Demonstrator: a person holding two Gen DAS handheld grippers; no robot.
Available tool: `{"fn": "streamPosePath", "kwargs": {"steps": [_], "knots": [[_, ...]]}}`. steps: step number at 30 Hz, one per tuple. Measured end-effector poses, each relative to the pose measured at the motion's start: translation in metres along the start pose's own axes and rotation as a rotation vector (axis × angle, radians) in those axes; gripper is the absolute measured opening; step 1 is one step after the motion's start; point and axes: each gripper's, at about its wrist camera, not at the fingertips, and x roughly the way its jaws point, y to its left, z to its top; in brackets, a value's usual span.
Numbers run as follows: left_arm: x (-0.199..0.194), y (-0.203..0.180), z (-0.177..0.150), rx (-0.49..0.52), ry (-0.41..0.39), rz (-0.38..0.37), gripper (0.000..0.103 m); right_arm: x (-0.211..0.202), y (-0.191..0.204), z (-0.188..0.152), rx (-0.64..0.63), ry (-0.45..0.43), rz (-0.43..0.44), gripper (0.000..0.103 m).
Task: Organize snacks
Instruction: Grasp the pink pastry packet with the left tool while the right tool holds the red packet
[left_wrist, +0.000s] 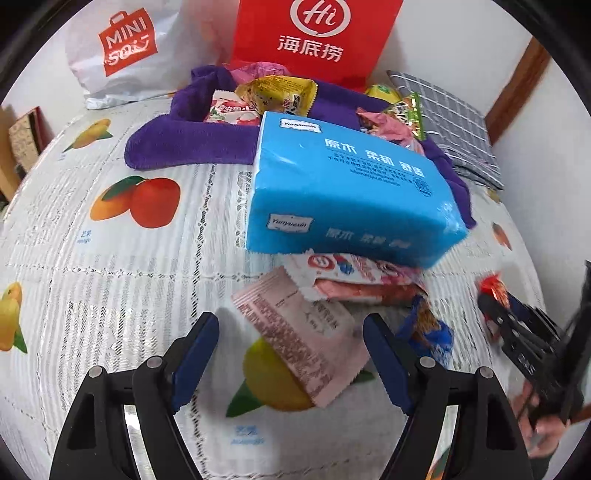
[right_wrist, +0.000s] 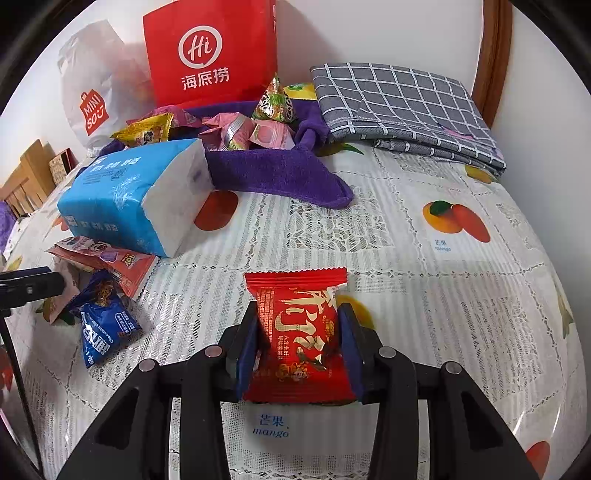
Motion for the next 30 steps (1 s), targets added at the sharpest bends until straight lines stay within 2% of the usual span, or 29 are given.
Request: {"fn": "streamPosePath", "kwargs": {"steps": [5,8,10,16,18,20,23,27,30], "knots": [[0.006,-0.013,0.003,-0.033,-0.016,0.072,0.077,0.000,0.001,0.000,0.001,0.000,0.001,0.043],[0.005,-0.014,0.003,-0.031,-0.023,0.099,0.064,0.000,0.000,0.000,0.008,-0.001,0.010,0.043],[0.001,-0.011,0.000,-0.020,-0.013,0.082,0.058,0.000,-0.001,0.000,0.007,-0.001,0.009,0.043],[-0.015,0.000,-0.020,-0.022,-0.002,0.096,0.060,-0.001,-0.002,0.000,0.015,-0.001,0.021,0.044],[-0.019,-0.001,-0.027,-0.010,-0.008,0.122,0.063,-0.001,-0.002,0.000,0.016,0.000,0.027,0.045],[-0.018,-0.004,-0.032,-0.016,-0.011,0.155,0.073,-0.001,-0.003,0.000,0.015,0.001,0.027,0.045],[-0.016,-0.012,-0.038,0.001,-0.017,0.234,0.075,-0.001,-0.003,0.001,0.016,0.002,0.029,0.045],[-0.018,-0.014,-0.042,-0.028,-0.037,0.261,0.074,-0.001,-0.005,0.001,0.025,0.002,0.041,0.045],[-0.021,-0.013,-0.040,-0.017,-0.045,0.258,0.061,-0.001,-0.005,0.001,0.026,0.002,0.043,0.045]]}}
